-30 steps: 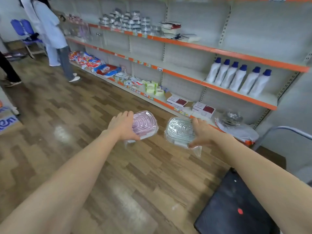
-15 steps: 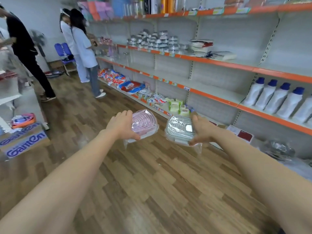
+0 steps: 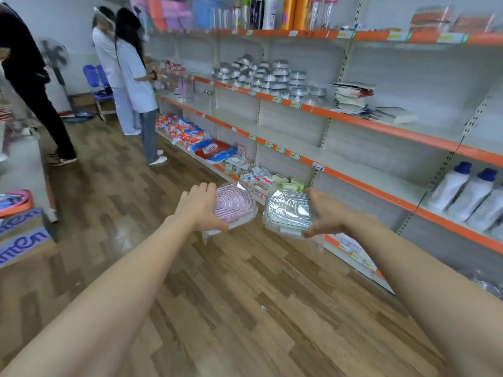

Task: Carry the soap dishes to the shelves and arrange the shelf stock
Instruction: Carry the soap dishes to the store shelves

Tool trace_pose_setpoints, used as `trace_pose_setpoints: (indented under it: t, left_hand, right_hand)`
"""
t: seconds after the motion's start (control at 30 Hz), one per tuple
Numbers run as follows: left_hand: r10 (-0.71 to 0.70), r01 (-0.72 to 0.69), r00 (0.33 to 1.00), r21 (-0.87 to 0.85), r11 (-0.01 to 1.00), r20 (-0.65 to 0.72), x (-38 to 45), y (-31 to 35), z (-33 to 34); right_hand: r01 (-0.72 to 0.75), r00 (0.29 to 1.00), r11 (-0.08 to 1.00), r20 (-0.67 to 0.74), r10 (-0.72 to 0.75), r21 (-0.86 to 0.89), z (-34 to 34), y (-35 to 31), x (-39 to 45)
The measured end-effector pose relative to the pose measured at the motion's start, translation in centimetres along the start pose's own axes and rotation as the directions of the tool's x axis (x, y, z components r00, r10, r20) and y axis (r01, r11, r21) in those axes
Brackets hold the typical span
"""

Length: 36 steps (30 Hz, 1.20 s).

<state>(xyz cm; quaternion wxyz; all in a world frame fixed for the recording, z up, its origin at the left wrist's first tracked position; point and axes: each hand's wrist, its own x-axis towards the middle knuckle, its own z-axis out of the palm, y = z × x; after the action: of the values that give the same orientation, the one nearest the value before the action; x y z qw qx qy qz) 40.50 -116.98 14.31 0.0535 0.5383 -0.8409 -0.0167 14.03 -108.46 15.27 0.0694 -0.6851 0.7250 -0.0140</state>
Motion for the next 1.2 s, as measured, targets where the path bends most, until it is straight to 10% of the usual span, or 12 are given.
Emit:
trace_pose_setpoints:
  t: [1.2]
  left_hand:
    - [0.223,-0.221,0.974,-0.064,0.973,0.026,67.1,-20.6,2.6]
  right_hand:
    - [-0.277,0.961,0.96,-0.013,0.278,0.05,-6.1,3.2,64.0]
